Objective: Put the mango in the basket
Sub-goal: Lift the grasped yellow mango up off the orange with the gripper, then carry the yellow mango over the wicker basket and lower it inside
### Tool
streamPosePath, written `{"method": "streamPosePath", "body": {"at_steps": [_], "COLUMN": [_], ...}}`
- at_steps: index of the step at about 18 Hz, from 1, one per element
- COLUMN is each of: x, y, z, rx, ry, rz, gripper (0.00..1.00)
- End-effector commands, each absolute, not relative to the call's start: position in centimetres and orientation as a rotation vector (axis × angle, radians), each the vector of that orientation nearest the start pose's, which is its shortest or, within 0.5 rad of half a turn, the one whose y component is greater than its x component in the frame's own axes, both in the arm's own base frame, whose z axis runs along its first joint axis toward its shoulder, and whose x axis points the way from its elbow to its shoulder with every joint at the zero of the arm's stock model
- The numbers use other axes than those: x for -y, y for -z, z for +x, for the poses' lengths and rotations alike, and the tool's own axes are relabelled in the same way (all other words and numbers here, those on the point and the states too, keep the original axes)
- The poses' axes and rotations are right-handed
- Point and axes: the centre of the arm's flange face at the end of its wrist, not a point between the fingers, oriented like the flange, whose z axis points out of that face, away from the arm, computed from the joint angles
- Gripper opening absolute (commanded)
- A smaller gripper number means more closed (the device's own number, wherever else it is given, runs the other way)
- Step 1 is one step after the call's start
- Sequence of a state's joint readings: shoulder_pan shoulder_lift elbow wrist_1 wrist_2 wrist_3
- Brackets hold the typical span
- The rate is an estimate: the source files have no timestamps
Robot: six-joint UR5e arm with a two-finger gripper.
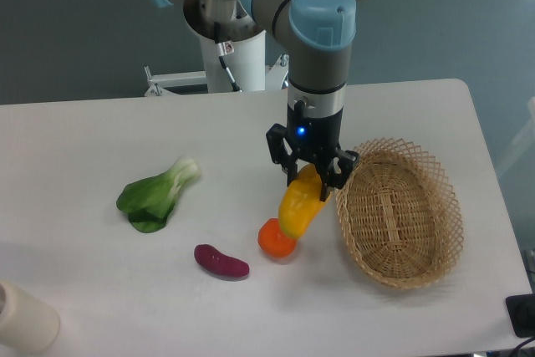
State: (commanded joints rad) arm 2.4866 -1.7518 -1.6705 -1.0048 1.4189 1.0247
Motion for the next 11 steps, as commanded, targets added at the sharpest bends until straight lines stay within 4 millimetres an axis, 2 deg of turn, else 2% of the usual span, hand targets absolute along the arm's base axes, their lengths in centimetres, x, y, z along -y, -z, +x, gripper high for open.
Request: {"method": "streamPosePath", "body": {"at_steps": [6,11], "x": [-46.2,-43.0], "y": [-40.5,-40.8], "z": [-37.4,-40.0], "rx": [-0.193,-0.273], "ry": [-0.221,-0.256], "rz": [-2.845,-2.851], "gripper": [0.56,0.56]}}
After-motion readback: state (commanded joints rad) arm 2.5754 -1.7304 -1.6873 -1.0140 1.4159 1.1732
